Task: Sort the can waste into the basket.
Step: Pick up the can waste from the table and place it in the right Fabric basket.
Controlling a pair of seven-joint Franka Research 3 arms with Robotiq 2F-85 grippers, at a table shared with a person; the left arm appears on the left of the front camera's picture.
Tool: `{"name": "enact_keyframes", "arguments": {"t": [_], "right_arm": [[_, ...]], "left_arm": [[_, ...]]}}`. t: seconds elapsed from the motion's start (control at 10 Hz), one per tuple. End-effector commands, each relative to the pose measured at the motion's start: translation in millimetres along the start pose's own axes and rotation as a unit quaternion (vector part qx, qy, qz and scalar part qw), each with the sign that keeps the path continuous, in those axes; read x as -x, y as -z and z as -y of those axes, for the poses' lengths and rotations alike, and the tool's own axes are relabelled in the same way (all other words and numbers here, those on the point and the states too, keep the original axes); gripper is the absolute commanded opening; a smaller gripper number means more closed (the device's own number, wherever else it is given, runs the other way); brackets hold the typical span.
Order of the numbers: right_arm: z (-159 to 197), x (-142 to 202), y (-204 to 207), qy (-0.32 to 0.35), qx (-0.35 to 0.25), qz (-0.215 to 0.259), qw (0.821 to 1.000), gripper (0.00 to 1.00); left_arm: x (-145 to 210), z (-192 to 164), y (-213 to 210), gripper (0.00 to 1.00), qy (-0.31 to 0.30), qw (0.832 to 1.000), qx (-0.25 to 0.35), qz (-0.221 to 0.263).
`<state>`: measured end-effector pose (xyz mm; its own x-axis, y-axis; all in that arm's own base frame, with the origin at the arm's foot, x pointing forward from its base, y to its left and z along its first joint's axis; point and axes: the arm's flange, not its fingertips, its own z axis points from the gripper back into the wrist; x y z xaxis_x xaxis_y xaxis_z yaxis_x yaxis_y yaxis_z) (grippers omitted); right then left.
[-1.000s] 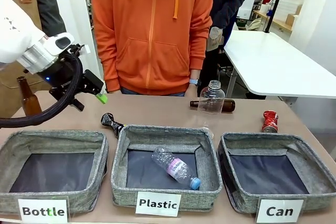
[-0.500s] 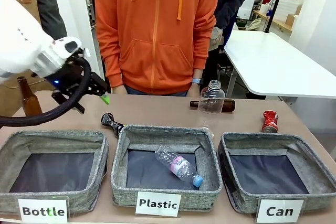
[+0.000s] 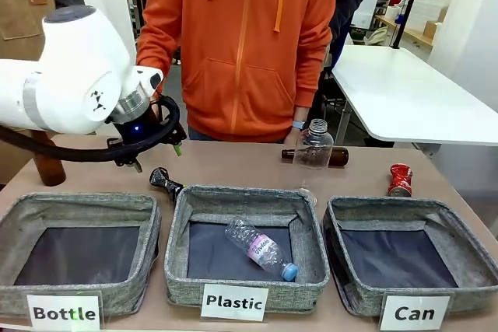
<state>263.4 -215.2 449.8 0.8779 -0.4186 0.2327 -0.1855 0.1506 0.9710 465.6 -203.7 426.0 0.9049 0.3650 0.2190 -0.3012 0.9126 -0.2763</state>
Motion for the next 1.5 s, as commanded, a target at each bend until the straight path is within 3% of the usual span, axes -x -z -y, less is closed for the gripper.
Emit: {"name": "enact_keyframes", "arguments": {"t": [0.0, 0.2, 0.4, 0.6, 0.8, 1.0, 1.4], "right_arm": [[-1, -2, -2, -0.014, -0.005, 0.000, 1.000, 1.00], [-1, -2, -2, -0.014, -0.005, 0.000, 1.000, 1.00], [-1, -2, -2, -0.014, -0.005, 0.000, 1.000, 1.00], [-1, -2, -2, -0.014, -0.005, 0.000, 1.000, 1.00], [-1, -2, -2, -0.014, -0.005, 0.000, 1.000, 1.00], [-1, -2, -2, -0.014, -0.005, 0.000, 1.000, 1.00], [-1, -2, -2, -0.014, -0.005, 0.000, 1.000, 1.00]], "left_arm": [[9, -44, -52, 1.00, 0.060, 0.994, 0.048, -0.080], [65, -131, -123, 1.00, 0.089, 0.988, 0.064, -0.109], [108, -186, -157, 1.00, 0.084, 0.991, 0.074, -0.068], [99, -224, -175, 1.00, 0.103, 0.991, 0.079, -0.032], [62, -255, -192, 1.00, 0.155, 0.984, 0.092, -0.016], [45, -279, -198, 1.00, 0.138, 0.984, 0.111, -0.014], [36, -323, -198, 1.00, 0.158, 0.953, 0.257, 0.018]]}}
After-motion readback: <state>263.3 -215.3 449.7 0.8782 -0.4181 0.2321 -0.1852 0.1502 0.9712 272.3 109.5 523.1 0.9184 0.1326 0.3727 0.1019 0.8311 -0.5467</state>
